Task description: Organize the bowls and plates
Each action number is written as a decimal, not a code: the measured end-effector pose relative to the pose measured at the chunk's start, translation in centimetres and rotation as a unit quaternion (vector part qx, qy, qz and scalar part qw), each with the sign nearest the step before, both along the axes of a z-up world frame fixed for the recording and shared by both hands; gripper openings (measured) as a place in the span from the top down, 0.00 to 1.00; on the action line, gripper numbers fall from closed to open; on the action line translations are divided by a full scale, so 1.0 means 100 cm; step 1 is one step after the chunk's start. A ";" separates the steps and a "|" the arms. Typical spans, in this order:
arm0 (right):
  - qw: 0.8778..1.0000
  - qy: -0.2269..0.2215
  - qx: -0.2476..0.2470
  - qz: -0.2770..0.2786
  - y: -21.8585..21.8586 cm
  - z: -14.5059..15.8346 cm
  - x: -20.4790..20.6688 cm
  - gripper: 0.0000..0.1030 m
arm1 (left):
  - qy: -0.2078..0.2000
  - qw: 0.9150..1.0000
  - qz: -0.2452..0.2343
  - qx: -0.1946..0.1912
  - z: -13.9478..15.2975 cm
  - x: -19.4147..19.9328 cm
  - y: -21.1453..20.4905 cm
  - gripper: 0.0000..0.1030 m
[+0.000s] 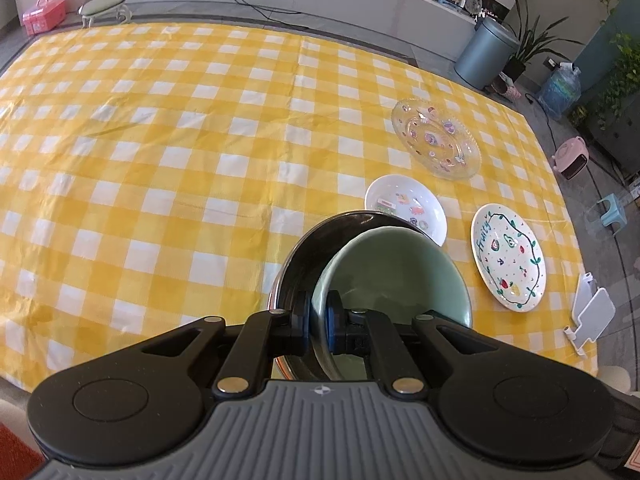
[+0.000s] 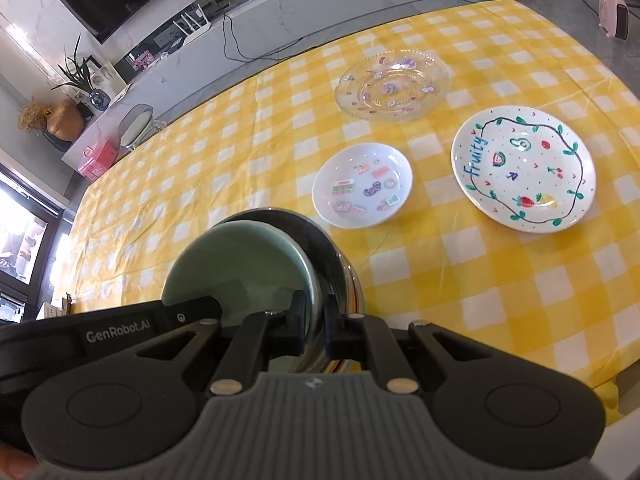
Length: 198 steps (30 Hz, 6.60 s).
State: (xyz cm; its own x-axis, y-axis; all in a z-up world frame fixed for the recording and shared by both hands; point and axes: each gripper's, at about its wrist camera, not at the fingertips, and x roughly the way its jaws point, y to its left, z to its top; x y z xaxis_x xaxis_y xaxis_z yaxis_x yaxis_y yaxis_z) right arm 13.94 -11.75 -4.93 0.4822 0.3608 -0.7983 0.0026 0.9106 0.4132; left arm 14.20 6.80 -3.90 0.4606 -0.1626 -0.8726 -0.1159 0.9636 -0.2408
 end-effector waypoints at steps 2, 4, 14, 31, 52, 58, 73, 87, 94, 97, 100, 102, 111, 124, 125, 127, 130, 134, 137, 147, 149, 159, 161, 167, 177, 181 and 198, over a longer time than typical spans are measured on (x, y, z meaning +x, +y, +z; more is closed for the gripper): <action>1.000 -0.003 -0.002 -0.004 0.000 0.000 0.001 0.93 | 0.000 1.000 -0.004 0.009 -0.001 0.003 -0.003 0.92; 1.000 -0.006 -0.005 -0.004 0.000 0.000 0.002 0.93 | -0.002 1.000 -0.011 0.022 -0.001 0.004 -0.007 0.92; 1.000 -0.008 0.000 0.002 -0.001 0.000 0.004 0.87 | 0.002 0.998 -0.030 0.055 -0.003 0.011 -0.016 0.91; 0.999 -0.013 0.038 0.001 -0.014 0.014 0.003 0.72 | -0.012 0.999 -0.026 0.036 0.015 0.015 -0.010 0.81; 0.995 -0.088 0.030 -0.026 -0.065 0.053 -0.015 0.62 | -0.114 0.989 -0.069 -0.061 0.051 -0.010 -0.032 0.58; 0.993 -0.090 0.046 -0.064 -0.109 0.047 -0.013 0.62 | -0.120 0.987 -0.085 -0.069 0.048 -0.008 -0.050 0.58; 0.986 -0.139 0.001 -0.097 -0.173 0.019 0.018 0.62 | -0.114 0.984 -0.123 -0.065 0.025 0.027 -0.122 0.55; 0.985 -0.077 0.005 -0.154 -0.245 -0.061 0.060 0.61 | -0.085 0.987 -0.136 -0.004 -0.024 0.062 -0.180 0.42; 0.983 -0.054 0.043 -0.168 -0.259 -0.075 0.066 0.62 | -0.068 0.991 -0.114 0.010 -0.043 0.075 -0.183 0.41; 0.983 -0.051 0.047 -0.173 -0.263 -0.079 0.068 0.67 | -0.062 0.992 -0.108 0.014 -0.049 0.078 -0.182 0.41; 0.981 -0.041 0.066 -0.180 -0.268 -0.084 0.068 0.73 | -0.057 0.993 -0.099 0.009 -0.053 0.082 -0.178 0.41; 0.979 -0.035 0.077 -0.183 -0.269 -0.087 0.070 0.76 | -0.057 0.994 -0.093 0.008 -0.056 0.085 -0.178 0.42; 0.981 -0.022 0.097 -0.166 -0.258 -0.093 0.078 0.76 | -0.044 0.996 -0.080 0.001 -0.069 0.095 -0.172 0.42; 0.980 -0.016 0.111 -0.165 -0.254 -0.097 0.081 0.88 | -0.050 0.996 -0.080 -0.001 -0.070 0.099 -0.176 0.78; 0.980 -0.016 0.111 -0.165 -0.254 -0.097 0.081 0.89 | -0.052 0.995 -0.081 0.000 -0.070 0.099 -0.176 0.78; 0.981 -0.017 0.102 -0.162 -0.253 -0.096 0.081 0.92 | -0.053 0.995 -0.082 0.002 -0.070 0.099 -0.176 0.79; 0.982 -0.017 0.098 -0.159 -0.253 -0.096 0.080 0.93 | -0.059 0.994 -0.087 0.011 -0.068 0.097 -0.178 0.81; 0.981 -0.011 0.108 -0.160 -0.255 -0.096 0.078 0.94 | -0.063 0.994 -0.085 0.019 -0.063 0.092 -0.178 0.82; 0.980 -0.014 0.116 -0.162 -0.256 -0.093 0.075 0.94 | -0.066 0.994 -0.084 0.020 -0.058 0.088 -0.177 0.82; 0.980 -0.023 0.121 -0.157 -0.255 -0.080 0.058 0.94 | -0.077 0.994 -0.076 0.013 -0.038 0.066 -0.171 0.82; 0.979 -0.024 0.127 -0.158 -0.257 -0.077 0.052 0.94 | -0.080 0.994 -0.077 0.009 -0.034 0.060 -0.171 0.82; 0.977 -0.010 0.140 -0.159 -0.256 -0.061 0.023 0.94 | -0.088 0.993 -0.074 0.000 -0.018 0.033 -0.165 0.82; 0.979 -0.007 0.134 -0.156 -0.254 -0.059 0.019 0.94 | -0.087 0.993 -0.074 -0.003 -0.017 0.028 -0.162 0.82; 0.988 -0.012 0.085 -0.128 -0.242 -0.044 0.009 0.94 | -0.080 0.994 -0.073 -0.007 -0.020 0.014 -0.160 0.82; 0.994 0.037 0.051 -0.095 -0.235 -0.052 0.012 0.92 | -0.080 0.994 -0.074 0.017 -0.027 0.000 -0.165 0.82; 0.995 0.049 0.024 -0.089 -0.229 -0.055 0.015 0.91 | -0.072 0.994 -0.079 0.026 -0.035 -0.002 -0.170 0.82; 0.995 0.075 -0.028 -0.059 -0.212 -0.062 0.025 0.90 | -0.041 0.995 -0.080 0.033 -0.055 -0.004 -0.165 0.82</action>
State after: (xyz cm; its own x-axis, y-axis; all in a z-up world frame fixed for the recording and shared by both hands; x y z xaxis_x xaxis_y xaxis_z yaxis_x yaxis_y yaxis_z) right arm 16.45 -32.94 -11.18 0.3933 0.2610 -0.8816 0.1691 0.9220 0.3484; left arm 13.76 -9.65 -9.37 0.5038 -0.1833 -0.8441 0.0570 0.9822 -0.1792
